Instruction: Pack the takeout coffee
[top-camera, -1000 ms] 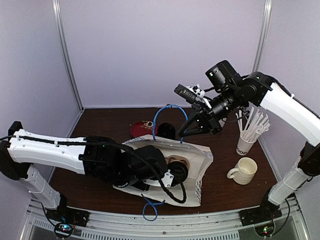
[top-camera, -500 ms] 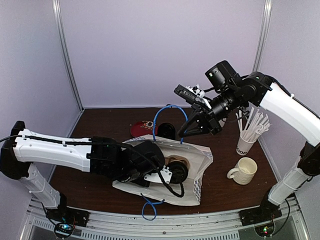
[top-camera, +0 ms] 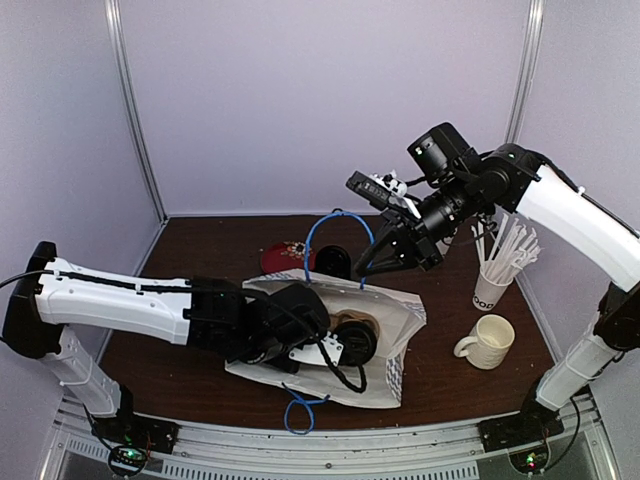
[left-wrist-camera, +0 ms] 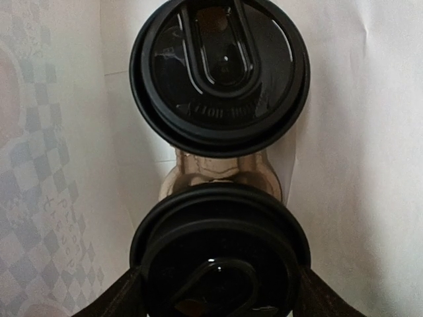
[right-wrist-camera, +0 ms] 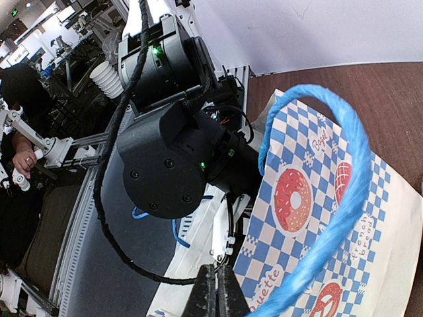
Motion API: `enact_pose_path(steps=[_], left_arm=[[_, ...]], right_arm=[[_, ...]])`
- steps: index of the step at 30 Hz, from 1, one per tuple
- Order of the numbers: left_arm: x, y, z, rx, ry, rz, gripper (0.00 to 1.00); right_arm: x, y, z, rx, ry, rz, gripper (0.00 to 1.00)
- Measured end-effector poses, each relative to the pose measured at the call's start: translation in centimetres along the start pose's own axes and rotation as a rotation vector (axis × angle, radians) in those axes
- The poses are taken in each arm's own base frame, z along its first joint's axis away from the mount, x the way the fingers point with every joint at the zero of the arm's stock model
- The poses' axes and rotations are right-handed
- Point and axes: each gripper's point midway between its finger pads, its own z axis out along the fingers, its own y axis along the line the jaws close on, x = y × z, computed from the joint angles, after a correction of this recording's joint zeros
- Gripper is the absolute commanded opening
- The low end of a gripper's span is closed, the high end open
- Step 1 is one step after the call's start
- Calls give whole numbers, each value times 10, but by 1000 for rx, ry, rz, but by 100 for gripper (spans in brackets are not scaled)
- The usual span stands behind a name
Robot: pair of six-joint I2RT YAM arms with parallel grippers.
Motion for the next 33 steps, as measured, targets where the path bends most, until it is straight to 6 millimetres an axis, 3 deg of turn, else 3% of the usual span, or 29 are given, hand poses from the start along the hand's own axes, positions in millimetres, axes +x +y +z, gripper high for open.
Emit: enact_pose_path(steps=[4, 8, 14, 19, 24, 33], left_arm=[[4, 3, 4, 5, 1, -17, 54], [11, 8, 12, 19, 3, -52, 54], [18, 17, 26, 68, -18, -128, 54], [16, 25, 34, 106, -42, -180, 54], [11, 33, 45, 178, -44, -225, 54], [6, 53, 69, 339, -62, -349, 54]], right_arm=[[0, 0, 0, -2, 2, 0, 0], [-1, -4, -1, 3, 2, 0, 12], [-7, -15, -16, 27, -25, 8, 46], [-15, -22, -36, 71, -54, -10, 67], [-16, -24, -55, 107, -64, -17, 72], [-10, -22, -85, 136, -98, 8, 74]])
